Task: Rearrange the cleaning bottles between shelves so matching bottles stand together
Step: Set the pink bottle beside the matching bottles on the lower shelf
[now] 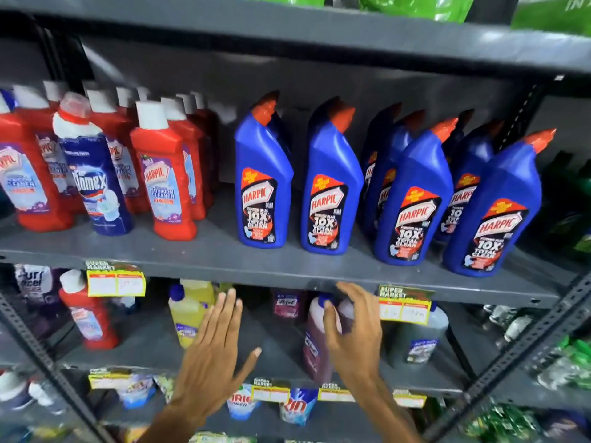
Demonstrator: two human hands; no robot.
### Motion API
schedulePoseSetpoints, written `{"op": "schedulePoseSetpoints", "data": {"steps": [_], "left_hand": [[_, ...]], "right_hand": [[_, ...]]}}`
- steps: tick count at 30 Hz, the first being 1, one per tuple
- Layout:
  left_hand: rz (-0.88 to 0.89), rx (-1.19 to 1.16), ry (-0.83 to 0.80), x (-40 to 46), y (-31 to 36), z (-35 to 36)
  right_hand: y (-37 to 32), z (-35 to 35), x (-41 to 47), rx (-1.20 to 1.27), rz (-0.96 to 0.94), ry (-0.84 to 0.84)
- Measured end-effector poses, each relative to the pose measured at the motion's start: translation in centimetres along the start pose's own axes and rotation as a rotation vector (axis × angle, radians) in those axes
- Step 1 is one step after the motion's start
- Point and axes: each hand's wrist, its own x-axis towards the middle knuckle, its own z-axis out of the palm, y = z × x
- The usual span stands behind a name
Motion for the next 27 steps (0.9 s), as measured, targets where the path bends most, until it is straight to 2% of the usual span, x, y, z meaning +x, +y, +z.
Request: {"op": "schedulePoseSetpoints", "data": {"steps": [4,12,20,27], "left_hand": [[-0.038,-0.029,-0.207,-4.7,-1.4,5.0],[-0.034,-0.036,-0.382,-6.9,-3.2,12.5],[-0.069,-0.008,-0.518,-5.7,-4.2,19.3],[-0.112,-0.001,-0.566,-5.7,-6.4,23.0]], "right_hand": [[3.6,1.0,-5.3,0.002,0.244,-0.136],[9.0,4.1,-11.2,0.050,0.622,-0.218],[13.3,7.9,-13.3,0.154,0.745,-0.204],[15.2,9.2,-14.4,0.155,0.717,-0.176]]}}
